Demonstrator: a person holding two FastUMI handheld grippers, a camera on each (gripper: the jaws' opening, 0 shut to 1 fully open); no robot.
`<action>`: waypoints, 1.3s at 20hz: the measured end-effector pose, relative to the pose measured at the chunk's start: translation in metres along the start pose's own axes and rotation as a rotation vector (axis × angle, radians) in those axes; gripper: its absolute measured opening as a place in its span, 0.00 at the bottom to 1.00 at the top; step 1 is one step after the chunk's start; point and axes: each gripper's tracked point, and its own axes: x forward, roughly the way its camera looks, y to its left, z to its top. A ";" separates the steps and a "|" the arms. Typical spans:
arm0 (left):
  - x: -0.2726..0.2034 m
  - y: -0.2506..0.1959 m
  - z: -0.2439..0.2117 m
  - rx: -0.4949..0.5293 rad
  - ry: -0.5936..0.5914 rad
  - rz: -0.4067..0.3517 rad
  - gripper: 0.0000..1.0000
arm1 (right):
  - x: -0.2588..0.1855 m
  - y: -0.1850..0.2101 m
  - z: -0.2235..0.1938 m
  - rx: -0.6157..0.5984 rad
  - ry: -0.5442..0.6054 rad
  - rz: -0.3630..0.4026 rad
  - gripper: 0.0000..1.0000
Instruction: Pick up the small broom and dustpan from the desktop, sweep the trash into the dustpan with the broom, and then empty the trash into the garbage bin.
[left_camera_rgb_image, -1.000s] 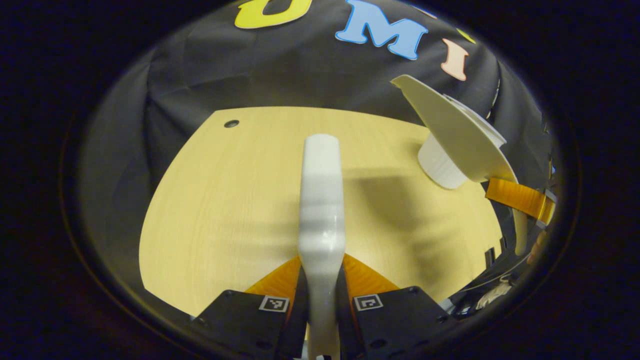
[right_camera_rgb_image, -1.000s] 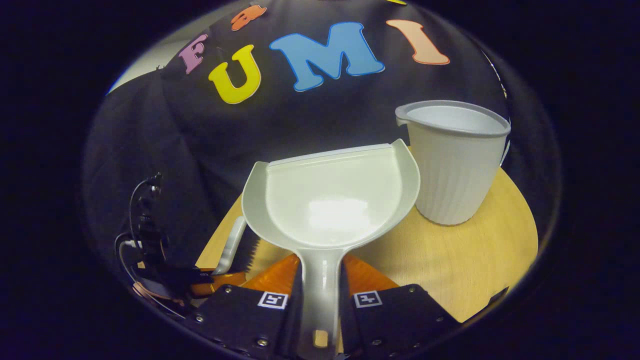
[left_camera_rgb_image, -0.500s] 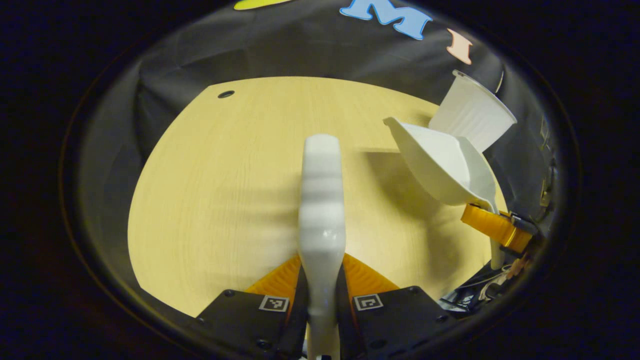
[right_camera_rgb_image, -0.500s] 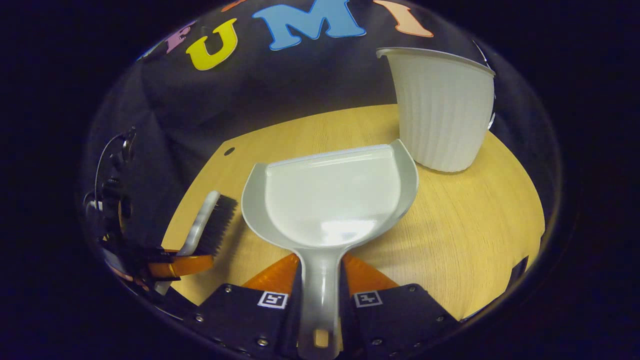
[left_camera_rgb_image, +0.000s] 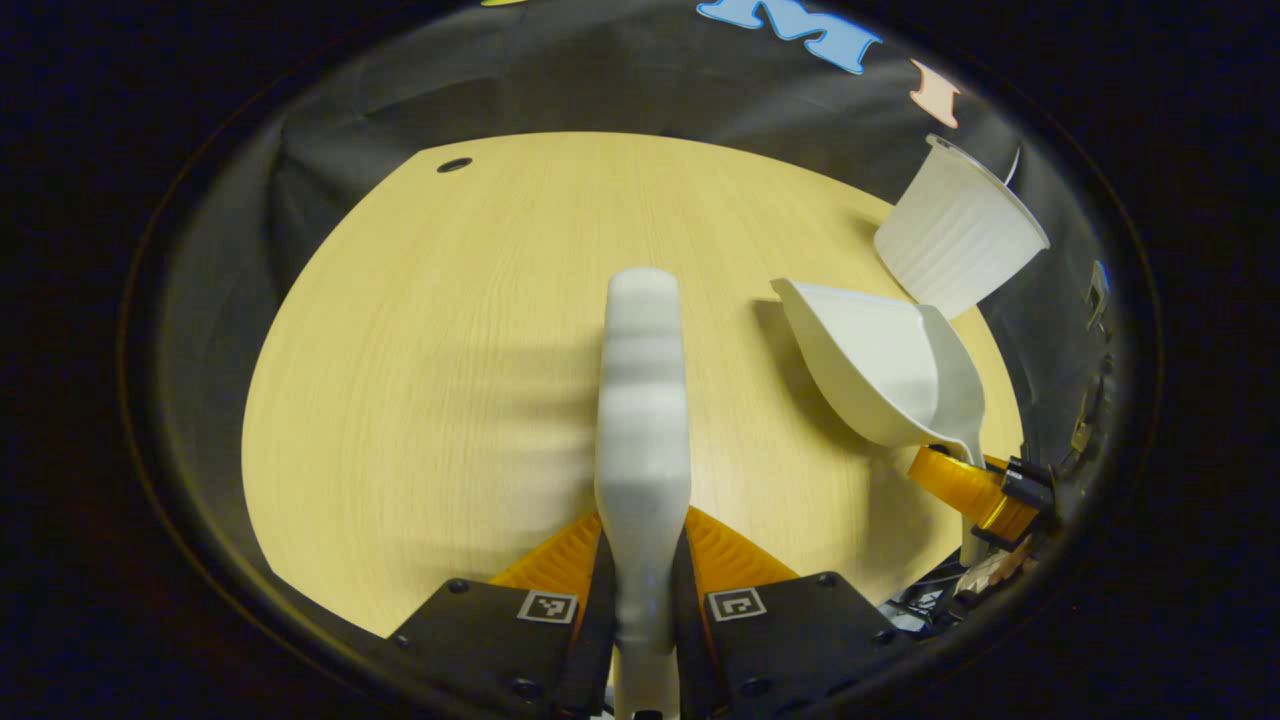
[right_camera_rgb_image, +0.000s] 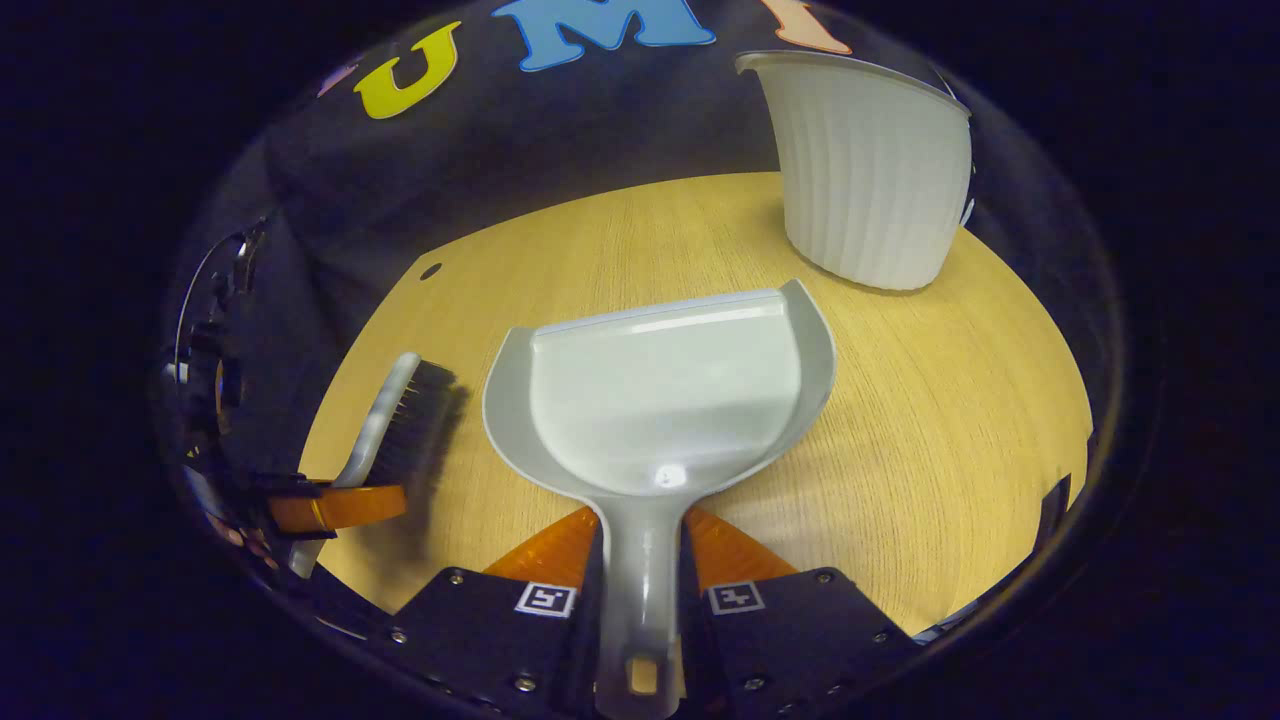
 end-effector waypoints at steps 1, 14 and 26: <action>0.000 0.001 0.001 0.000 0.005 -0.003 0.34 | -0.001 0.000 -0.001 0.000 0.004 -0.006 0.33; 0.005 -0.004 0.006 0.021 -0.001 0.054 0.42 | -0.006 -0.001 -0.002 -0.012 0.045 0.022 0.39; -0.053 -0.002 0.057 0.033 -0.314 0.128 0.96 | -0.071 -0.022 0.040 -0.150 -0.094 0.055 0.91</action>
